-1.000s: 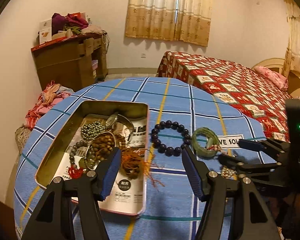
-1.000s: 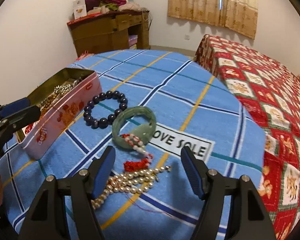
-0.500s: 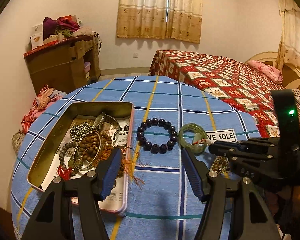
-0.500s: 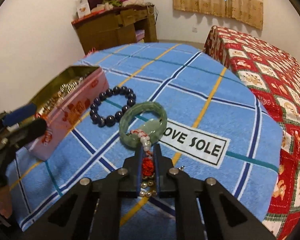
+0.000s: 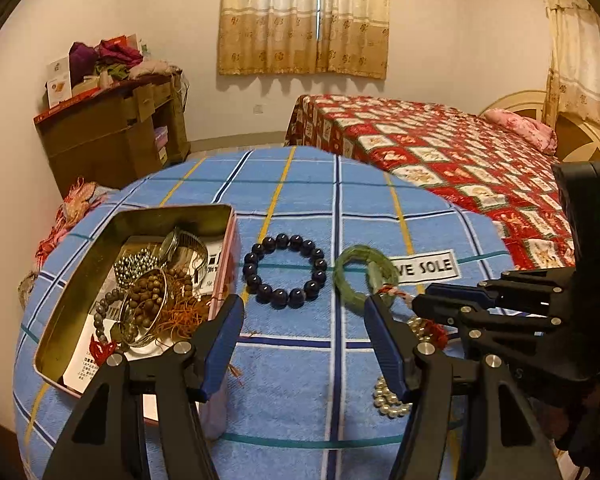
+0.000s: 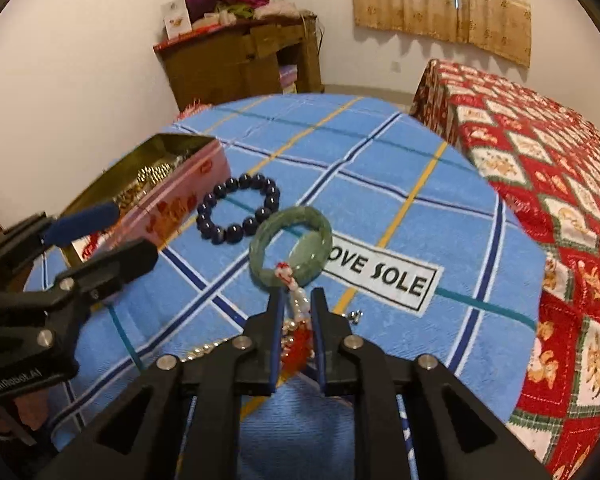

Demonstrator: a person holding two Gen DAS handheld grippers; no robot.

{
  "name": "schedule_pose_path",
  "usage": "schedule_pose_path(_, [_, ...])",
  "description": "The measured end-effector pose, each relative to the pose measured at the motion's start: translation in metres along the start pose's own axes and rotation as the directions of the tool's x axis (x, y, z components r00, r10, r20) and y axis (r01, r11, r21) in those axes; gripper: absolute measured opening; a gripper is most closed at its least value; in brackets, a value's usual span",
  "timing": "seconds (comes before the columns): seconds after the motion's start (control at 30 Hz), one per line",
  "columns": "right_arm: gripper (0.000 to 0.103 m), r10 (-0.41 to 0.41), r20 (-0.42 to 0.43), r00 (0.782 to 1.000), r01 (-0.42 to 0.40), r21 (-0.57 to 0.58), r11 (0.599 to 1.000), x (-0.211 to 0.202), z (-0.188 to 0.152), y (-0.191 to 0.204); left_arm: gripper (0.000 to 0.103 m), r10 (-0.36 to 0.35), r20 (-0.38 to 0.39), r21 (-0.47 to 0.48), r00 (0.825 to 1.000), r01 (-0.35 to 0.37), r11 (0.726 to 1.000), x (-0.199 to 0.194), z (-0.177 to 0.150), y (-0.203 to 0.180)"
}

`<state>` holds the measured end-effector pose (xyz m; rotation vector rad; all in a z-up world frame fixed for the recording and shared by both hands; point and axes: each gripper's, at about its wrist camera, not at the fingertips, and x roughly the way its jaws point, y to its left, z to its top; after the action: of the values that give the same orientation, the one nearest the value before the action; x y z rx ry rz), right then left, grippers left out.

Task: Organize jewelry
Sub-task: 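Grasp the jade pendant with red tassel using the right gripper, then close the left gripper on the pearl strand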

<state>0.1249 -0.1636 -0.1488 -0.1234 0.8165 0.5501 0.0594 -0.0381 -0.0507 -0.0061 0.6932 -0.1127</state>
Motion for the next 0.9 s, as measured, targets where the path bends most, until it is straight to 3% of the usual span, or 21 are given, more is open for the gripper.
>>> schedule_pose_path(0.13, [0.035, -0.004, -0.018, 1.000, 0.004, -0.007, 1.000, 0.010, 0.000, -0.002, 0.063, -0.015, -0.018, -0.024, 1.000, 0.014, 1.000, 0.005, -0.002, 0.005])
schedule_pose_path(0.27, [0.037, 0.007, -0.032, 0.999, -0.007, -0.011, 1.000, 0.019, 0.004, -0.003, 0.063, -0.020, -0.022, -0.010, 1.000, 0.020, 1.000, 0.005, -0.004, 0.001])
schedule_pose_path(0.33, [0.030, 0.006, -0.040, 0.999, -0.007, -0.013, 1.000, 0.023, 0.005, -0.003, 0.063, -0.024, -0.024, -0.008, 0.999, 0.024, 1.000, 0.006, -0.004, 0.001])
schedule_pose_path(0.37, [0.009, 0.005, -0.045, 0.999, -0.005, -0.016, 1.000, 0.023, 0.005, -0.003, 0.063, -0.024, -0.024, -0.007, 0.999, 0.023, 1.000, 0.006, -0.004, 0.001])
schedule_pose_path(0.67, [0.008, 0.011, 0.178, 0.984, -0.023, 0.066, 0.998, -0.038, 0.007, -0.009, 0.063, -0.023, -0.010, 0.002, 1.000, 0.023, 1.000, 0.005, -0.002, -0.004])
schedule_pose_path(0.9, [0.008, -0.017, 0.213, 0.977, -0.006, 0.103, 0.995, -0.063, -0.004, -0.012, 0.063, -0.055, -0.017, 0.047, 0.998, 0.056, 0.997, 0.005, -0.004, -0.023])
